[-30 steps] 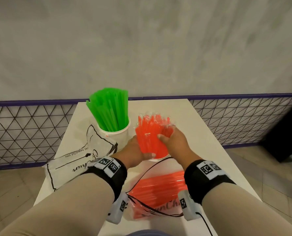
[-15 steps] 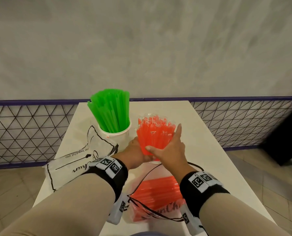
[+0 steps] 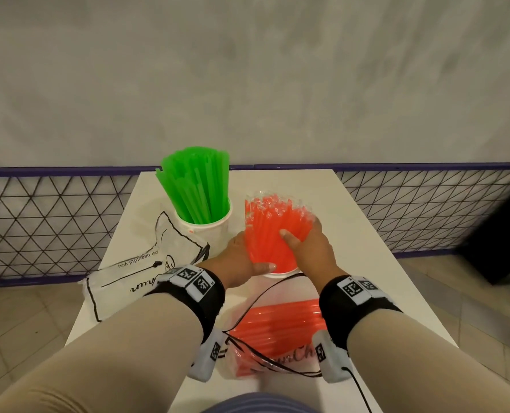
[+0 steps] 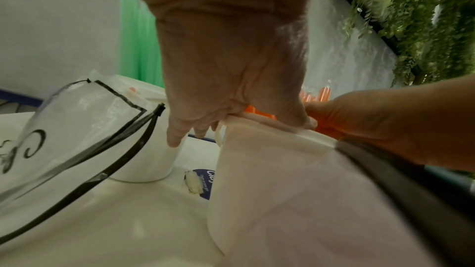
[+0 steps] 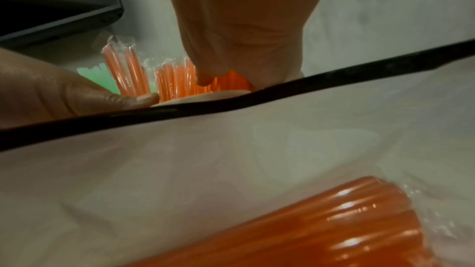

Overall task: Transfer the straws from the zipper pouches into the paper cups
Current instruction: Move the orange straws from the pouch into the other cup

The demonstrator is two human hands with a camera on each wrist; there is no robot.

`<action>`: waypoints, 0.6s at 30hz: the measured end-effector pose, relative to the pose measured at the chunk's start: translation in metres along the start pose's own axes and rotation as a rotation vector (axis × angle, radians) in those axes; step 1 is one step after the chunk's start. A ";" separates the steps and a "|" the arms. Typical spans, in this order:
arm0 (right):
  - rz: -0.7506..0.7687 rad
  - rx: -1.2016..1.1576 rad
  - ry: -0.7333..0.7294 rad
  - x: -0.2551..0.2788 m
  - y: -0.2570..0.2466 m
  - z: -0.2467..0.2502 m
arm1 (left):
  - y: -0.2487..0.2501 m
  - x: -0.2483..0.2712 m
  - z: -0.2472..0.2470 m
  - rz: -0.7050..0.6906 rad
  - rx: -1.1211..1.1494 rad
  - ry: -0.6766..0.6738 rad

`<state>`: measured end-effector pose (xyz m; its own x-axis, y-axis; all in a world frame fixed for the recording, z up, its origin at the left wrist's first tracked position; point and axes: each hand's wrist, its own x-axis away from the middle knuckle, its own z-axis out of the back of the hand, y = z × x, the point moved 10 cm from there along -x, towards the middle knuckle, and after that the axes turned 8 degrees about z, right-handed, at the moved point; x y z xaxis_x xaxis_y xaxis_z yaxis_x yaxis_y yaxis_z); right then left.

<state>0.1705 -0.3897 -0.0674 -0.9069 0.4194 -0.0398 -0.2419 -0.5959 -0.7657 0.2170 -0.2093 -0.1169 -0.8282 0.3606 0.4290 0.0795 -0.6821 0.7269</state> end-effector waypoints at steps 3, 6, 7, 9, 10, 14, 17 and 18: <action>0.051 -0.094 0.093 0.006 -0.014 0.019 | 0.007 0.016 0.006 -0.031 0.025 0.014; 0.295 -0.105 0.373 0.038 -0.050 0.063 | -0.010 0.028 0.009 0.030 0.147 -0.054; 0.406 -0.096 0.435 0.054 -0.064 0.073 | -0.019 0.032 0.007 0.072 0.192 -0.111; 0.636 -0.047 0.378 0.084 -0.089 0.070 | -0.042 0.044 0.003 0.148 0.209 -0.203; 0.730 0.010 0.228 0.096 -0.098 0.054 | -0.053 0.049 0.001 0.172 0.184 -0.238; 0.849 0.499 -0.575 0.136 -0.070 -0.053 | -0.096 0.074 -0.018 0.214 -0.128 -0.354; 0.843 0.613 -0.729 0.144 -0.039 -0.086 | -0.110 0.085 -0.034 0.176 -0.320 -0.405; 0.824 0.612 -0.743 0.144 -0.033 -0.092 | -0.110 0.089 -0.039 0.175 -0.334 -0.417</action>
<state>0.0799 -0.2470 -0.1074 -0.7902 -0.5919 0.1590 0.5457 -0.7976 -0.2570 0.1124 -0.1274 -0.1794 -0.5233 0.3991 0.7529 -0.0402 -0.8941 0.4460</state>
